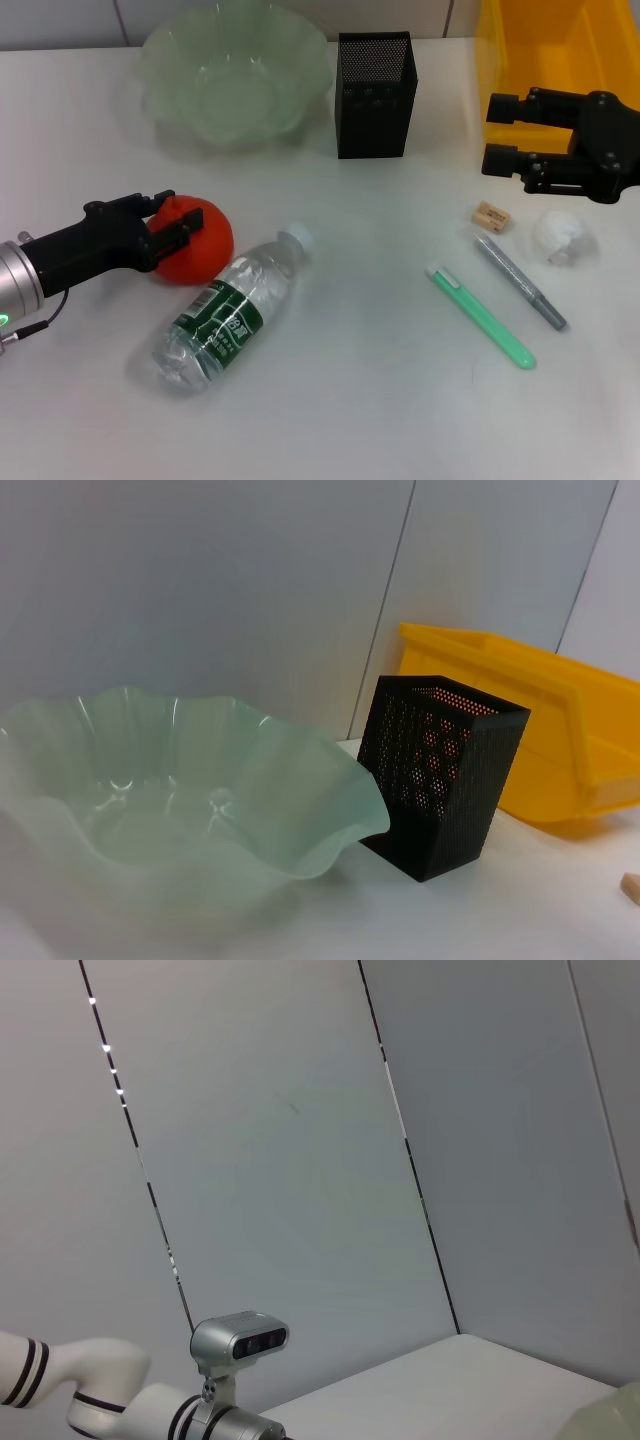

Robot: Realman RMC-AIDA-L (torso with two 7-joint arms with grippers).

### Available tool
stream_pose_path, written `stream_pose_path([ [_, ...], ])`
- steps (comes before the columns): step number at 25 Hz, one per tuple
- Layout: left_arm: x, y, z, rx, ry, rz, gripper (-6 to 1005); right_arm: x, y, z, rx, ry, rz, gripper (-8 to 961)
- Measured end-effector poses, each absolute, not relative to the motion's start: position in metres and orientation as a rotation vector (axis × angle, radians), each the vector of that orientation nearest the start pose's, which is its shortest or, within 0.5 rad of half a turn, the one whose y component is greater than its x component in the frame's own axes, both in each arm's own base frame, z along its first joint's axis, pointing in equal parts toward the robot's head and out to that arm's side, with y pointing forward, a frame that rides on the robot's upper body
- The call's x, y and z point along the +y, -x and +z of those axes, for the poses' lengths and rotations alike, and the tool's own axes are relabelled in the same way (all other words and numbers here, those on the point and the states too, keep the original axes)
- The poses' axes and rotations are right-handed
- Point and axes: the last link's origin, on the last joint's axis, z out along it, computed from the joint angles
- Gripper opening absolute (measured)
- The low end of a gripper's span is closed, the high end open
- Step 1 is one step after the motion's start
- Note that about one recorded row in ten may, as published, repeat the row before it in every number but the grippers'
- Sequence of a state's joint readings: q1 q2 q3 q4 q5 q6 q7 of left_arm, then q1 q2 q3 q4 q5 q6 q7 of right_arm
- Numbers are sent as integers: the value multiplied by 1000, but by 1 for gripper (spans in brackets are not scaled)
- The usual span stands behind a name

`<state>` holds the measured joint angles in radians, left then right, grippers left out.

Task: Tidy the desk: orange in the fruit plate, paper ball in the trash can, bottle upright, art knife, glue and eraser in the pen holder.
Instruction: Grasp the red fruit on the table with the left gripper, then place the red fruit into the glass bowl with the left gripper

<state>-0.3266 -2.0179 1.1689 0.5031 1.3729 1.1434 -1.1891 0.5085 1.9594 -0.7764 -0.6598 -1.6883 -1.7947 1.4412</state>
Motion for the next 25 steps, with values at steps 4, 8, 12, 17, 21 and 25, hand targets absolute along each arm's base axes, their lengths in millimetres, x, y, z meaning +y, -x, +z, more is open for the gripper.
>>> stream_pose_path([
  [4, 314, 321, -16, -763, 2374, -658, 443, 323, -239, 61, 504, 2730, 1071, 762],
  [8, 318, 312, -8, -721, 2371, -711, 333, 322, -241, 62, 512, 2711, 1088, 762],
  [12, 335, 296, 14, -659, 2263, -832, 263, 317, -243, 58, 533, 2703, 1103, 762],
  [17, 369, 273, 26, -596, 2182, -881, 227, 315, -243, 56, 542, 2700, 1112, 762],
  [21, 392, 257, 25, -539, 2166, -842, 201, 314, -242, 54, 547, 2703, 1121, 761],
  [25, 420, 235, 16, -462, 2139, -789, 181, 313, -241, 53, 546, 2709, 1130, 761],
])
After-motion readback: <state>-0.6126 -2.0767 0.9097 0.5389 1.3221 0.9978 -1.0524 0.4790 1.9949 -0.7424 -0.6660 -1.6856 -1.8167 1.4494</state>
